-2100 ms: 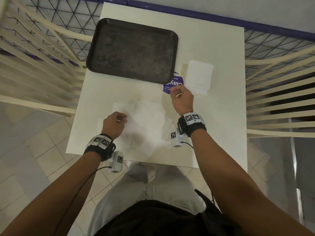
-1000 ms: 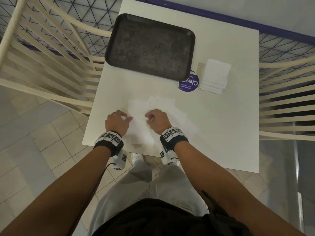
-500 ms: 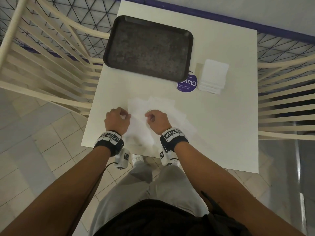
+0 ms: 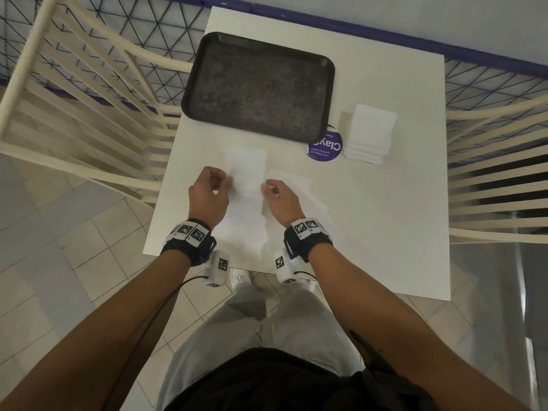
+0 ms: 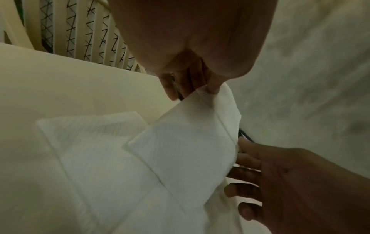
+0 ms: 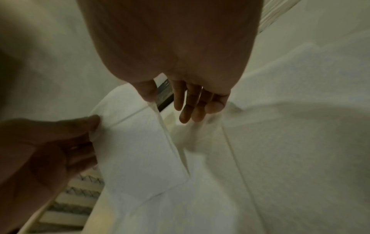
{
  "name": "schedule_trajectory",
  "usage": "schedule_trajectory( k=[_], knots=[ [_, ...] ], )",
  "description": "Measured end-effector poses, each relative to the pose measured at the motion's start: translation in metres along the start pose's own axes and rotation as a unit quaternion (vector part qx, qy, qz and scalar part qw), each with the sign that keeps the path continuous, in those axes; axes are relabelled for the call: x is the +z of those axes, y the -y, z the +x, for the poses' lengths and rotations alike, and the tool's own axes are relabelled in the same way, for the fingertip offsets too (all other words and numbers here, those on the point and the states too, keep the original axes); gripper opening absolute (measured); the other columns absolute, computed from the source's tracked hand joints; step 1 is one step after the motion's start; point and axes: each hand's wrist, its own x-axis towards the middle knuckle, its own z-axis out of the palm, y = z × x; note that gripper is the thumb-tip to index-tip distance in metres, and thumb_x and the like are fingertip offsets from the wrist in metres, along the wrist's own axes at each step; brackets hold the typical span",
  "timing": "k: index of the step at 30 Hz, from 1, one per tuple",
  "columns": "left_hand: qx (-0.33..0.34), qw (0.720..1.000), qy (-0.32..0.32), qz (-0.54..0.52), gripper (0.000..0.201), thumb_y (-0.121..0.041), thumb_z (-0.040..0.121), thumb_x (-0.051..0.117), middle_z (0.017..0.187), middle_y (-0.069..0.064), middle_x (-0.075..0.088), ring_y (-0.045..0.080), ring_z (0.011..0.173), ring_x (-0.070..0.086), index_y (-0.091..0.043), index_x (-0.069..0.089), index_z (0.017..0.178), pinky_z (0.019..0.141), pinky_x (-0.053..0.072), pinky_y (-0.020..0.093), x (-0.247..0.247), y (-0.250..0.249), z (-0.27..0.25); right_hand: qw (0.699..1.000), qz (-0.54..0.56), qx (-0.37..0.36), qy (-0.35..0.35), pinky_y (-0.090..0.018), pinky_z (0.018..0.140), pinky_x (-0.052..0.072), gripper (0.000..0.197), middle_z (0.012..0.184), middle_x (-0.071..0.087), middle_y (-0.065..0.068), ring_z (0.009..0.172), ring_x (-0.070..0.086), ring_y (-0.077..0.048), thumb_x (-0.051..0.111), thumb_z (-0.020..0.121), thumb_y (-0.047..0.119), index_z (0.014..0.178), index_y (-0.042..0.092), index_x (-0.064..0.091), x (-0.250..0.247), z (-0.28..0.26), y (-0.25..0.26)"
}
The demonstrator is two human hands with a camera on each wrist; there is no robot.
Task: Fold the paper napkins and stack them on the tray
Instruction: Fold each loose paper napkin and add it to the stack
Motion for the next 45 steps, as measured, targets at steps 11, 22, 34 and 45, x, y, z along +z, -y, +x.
schedule_trajectory(
  k=[11, 22, 34, 45],
  knots=[
    [-0.036, 0.998, 0.003, -0.059, 0.025, -0.034, 0.096, 0.07, 0.085, -0.002, 0.069, 0.01, 0.077, 0.064, -0.019, 0.061, 0.114, 0.071, 0.046, 0.01, 0.013, -0.01, 0.002, 0.989, 0.148, -0.012, 0.006, -0.009, 0.056, 0.043, 0.024, 0.088, 0.072, 0.0, 0.059, 0.06, 0.006, 0.071, 0.092, 0.018, 0.113, 0.007, 0.067, -0.018, 0.007, 0.006],
    [-0.108, 0.983, 0.063, -0.135, 0.043, -0.022, 0.091, 0.076, 0.096, 0.004, 0.076, 0.022, 0.094, 0.074, -0.02, 0.06, 0.131, 0.091, 0.061, 0.047, 0.018, -0.01, 0.004, 0.989, 0.141, -0.019, -0.037, -0.023, 0.07, 0.045, 0.026, 0.082, 0.071, 0.004, 0.068, 0.059, -0.001, 0.073, 0.09, 0.021, 0.111, 0.01, 0.066, -0.036, 0.008, 0.001],
    [-0.214, 0.947, 0.113, -0.214, 0.012, -0.01, 0.089, 0.078, 0.096, 0.017, 0.076, 0.03, 0.086, 0.074, -0.006, 0.073, 0.1, 0.086, 0.062, 0.045, 0.025, -0.022, -0.002, 0.99, 0.132, -0.031, -0.047, -0.028, 0.071, 0.044, 0.013, 0.074, 0.066, 0.003, 0.065, 0.055, -0.007, 0.074, 0.089, 0.019, 0.098, 0.015, 0.064, -0.049, 0.005, -0.004],
    [-0.234, 0.936, 0.097, -0.244, 0.011, -0.006, 0.086, 0.079, 0.087, 0.013, 0.07, 0.027, 0.077, 0.066, -0.008, 0.07, 0.092, 0.076, 0.06, 0.038, 0.023, -0.025, -0.005, 0.989, 0.136, -0.039, -0.036, -0.021, 0.064, 0.044, 0.017, 0.078, 0.074, -0.005, 0.065, 0.058, -0.009, 0.071, 0.09, 0.014, 0.102, 0.004, 0.067, -0.048, -0.001, -0.004]
  ],
)
